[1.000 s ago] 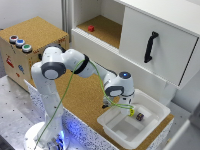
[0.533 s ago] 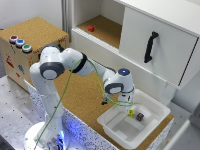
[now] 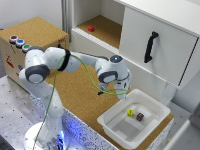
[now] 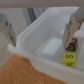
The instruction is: Place the yellow object inside the box
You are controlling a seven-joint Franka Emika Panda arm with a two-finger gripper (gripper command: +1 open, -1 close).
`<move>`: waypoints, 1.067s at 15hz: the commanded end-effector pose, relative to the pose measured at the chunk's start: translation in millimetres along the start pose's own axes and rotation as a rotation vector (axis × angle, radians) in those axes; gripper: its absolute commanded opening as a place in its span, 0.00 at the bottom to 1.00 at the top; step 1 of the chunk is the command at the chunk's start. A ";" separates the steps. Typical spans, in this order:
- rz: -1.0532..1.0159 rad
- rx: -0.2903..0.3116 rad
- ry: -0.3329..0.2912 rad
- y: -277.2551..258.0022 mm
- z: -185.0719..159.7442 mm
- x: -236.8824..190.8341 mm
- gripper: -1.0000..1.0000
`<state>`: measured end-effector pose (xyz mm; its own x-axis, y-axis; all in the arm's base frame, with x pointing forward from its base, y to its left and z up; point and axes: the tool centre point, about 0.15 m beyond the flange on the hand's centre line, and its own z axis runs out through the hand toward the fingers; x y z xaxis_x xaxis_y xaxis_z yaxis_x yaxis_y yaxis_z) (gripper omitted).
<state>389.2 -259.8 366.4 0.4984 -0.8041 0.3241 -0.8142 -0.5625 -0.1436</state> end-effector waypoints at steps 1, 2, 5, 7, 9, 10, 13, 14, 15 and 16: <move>-0.265 -0.014 -0.081 -64.8 2.8 -51.9 1.00; -0.346 -0.017 -0.084 -82.4 0.6 -65.0 1.00; -0.605 0.000 -0.066 -139.7 -16.4 -108.9 1.00; -0.712 0.042 -0.065 -170.6 -29.0 -130.7 1.00; -0.804 0.112 -0.074 -205.0 -44.4 -153.1 1.00; -0.849 0.150 -0.077 -223.7 -52.7 -165.5 1.00; -0.992 0.268 -0.084 -283.5 -79.3 -207.6 1.00; -1.031 0.289 -0.085 -299.2 -86.2 -220.5 1.00; -1.056 0.294 -0.085 -308.3 -90.0 -229.8 1.00; -1.099 0.304 -0.090 -321.1 -94.7 -246.6 1.00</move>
<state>475.1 52.7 403.4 0.9212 -0.0066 0.3891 0.0135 -0.9987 -0.0489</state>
